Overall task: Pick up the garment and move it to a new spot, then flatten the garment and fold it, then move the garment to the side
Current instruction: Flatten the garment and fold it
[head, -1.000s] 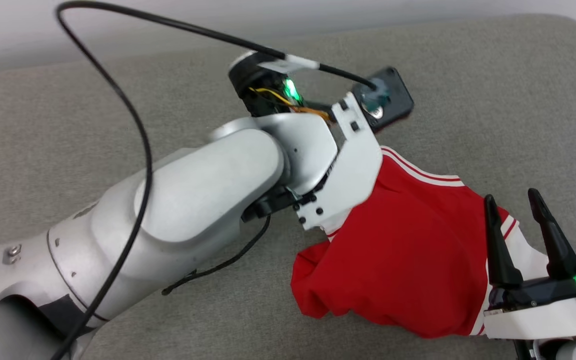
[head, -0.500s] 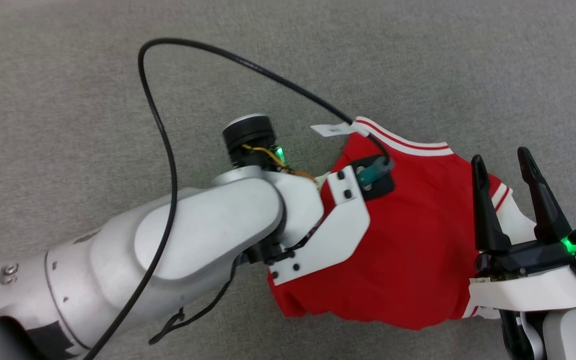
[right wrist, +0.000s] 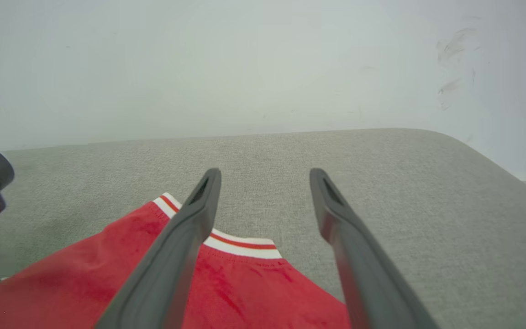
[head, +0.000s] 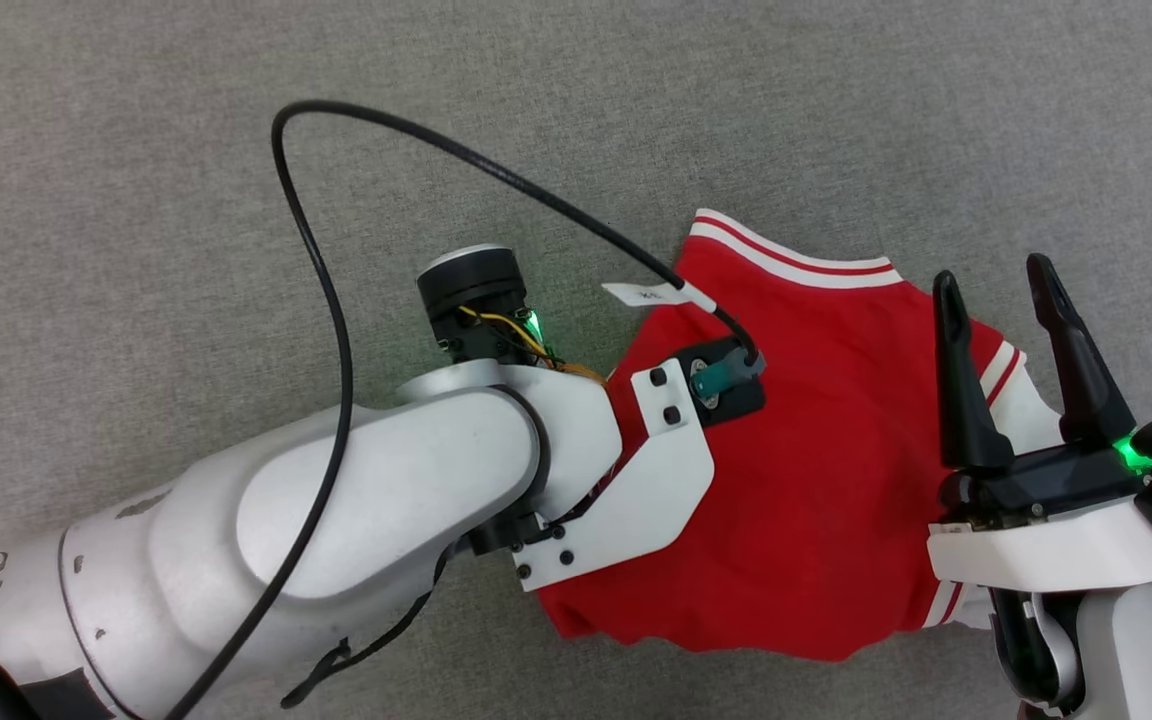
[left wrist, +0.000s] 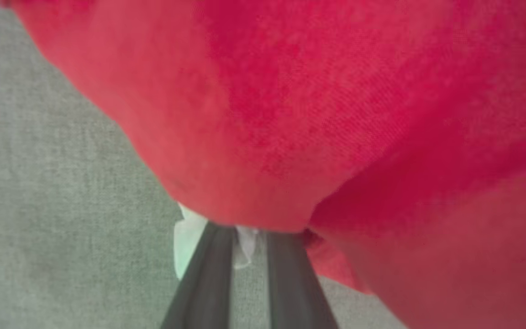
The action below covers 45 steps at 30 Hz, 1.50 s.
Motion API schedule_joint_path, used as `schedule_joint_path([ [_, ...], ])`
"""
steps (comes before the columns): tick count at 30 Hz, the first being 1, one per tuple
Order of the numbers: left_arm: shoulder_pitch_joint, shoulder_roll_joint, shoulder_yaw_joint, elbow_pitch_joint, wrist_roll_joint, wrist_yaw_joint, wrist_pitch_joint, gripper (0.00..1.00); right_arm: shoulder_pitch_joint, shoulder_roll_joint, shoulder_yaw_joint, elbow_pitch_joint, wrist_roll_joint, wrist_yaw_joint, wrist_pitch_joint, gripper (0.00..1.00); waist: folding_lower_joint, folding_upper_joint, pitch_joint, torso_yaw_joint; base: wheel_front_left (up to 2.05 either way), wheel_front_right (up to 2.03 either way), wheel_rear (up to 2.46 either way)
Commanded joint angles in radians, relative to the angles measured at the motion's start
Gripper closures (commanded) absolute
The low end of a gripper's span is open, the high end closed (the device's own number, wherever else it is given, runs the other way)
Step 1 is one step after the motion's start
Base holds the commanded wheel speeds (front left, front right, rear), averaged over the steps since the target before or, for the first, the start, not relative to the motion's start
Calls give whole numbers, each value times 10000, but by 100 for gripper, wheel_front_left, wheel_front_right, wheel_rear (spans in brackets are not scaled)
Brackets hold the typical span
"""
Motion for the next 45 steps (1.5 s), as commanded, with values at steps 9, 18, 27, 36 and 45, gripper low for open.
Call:
schedule_joint_path([
  [9, -217, 243, -166, 485, 178, 10, -1998, 100, 494, -46, -357, 143, -116, -11, -22, 0, -1, -1, -1314, 881, 0, 0, 0],
  [18, 123, 1424, -168, 1253, 198, 10, -3538, 100, 1105, -273, -493, 123, -190, -11, -22, 0, -1, -1, -2396, 1838, 0, 0, 0],
  [27, 1321, 3077, -79, 2725, -159, 187, -4946, 100, 1462, -406, -493, 111, -236, -11, -22, 0, -1, -1, -2749, 2284, 0, 0, 0],
  [36, 3755, 3387, -245, 3912, -1292, 632, -5842, 100, 1702, -442, -505, 163, -300, -11, -22, 0, -1, -1, -2733, 2295, 0, 0, 0],
  [45, 3351, 3637, 244, 3439, -1406, 671, -6498, 0, 2102, -304, -670, 311, -292, -11, -22, 0, -1, -1, -3484, 2564, 0, 0, 0],
])
